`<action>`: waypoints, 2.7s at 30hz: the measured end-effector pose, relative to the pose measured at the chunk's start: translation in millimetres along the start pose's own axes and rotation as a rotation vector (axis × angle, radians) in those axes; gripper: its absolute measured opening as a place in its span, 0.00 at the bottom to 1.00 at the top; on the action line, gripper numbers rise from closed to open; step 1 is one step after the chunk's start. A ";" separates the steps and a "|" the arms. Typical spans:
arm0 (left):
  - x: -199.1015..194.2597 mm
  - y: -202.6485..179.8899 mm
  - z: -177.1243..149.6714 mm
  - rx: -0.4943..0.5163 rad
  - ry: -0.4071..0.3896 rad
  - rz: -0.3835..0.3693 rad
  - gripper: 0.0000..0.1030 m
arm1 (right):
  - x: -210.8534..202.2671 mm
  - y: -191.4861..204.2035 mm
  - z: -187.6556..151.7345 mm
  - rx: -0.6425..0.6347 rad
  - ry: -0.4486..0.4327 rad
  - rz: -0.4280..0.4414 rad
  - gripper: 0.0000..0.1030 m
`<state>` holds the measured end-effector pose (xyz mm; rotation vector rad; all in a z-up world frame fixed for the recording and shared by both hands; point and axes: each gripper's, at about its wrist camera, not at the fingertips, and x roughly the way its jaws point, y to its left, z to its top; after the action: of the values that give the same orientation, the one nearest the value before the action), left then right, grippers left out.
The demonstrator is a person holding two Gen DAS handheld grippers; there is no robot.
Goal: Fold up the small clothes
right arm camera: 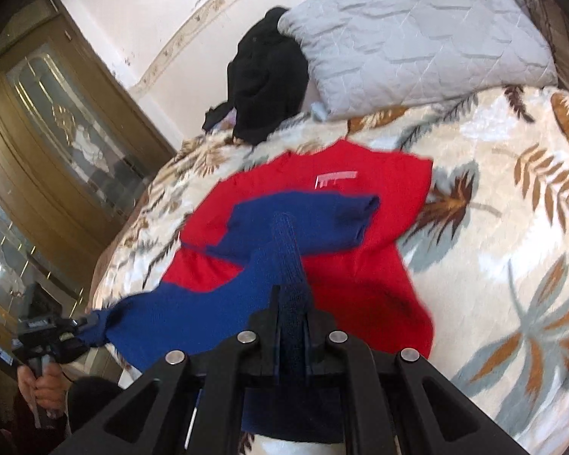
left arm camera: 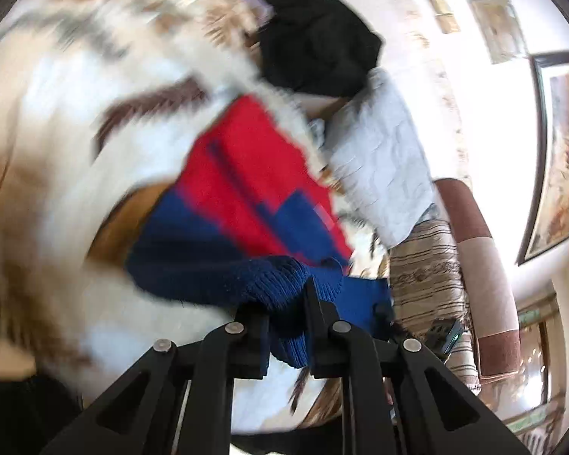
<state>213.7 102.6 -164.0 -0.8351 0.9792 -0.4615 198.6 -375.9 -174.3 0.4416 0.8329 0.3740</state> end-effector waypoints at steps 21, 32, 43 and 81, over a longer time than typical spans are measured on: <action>194.3 18.1 195.1 -0.054 -0.053 0.110 0.17 | 132.1 -146.6 121.4 0.310 0.020 -0.209 0.15; 145.7 -46.3 116.3 0.215 -0.051 0.296 0.38 | 66.7 -116.9 116.9 0.278 -0.125 -0.228 0.69; 164.6 -8.1 134.2 0.093 -0.006 0.252 0.50 | 99.6 -23.8 81.8 0.101 0.027 -0.150 0.53; 143.6 -24.4 65.9 0.335 -0.003 0.611 0.58 | 75.6 -62.8 67.4 0.322 0.080 -0.050 0.51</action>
<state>343.0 16.8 -202.5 -0.2109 1.0606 -0.0877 306.5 -408.0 -213.5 0.7070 0.9848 0.2121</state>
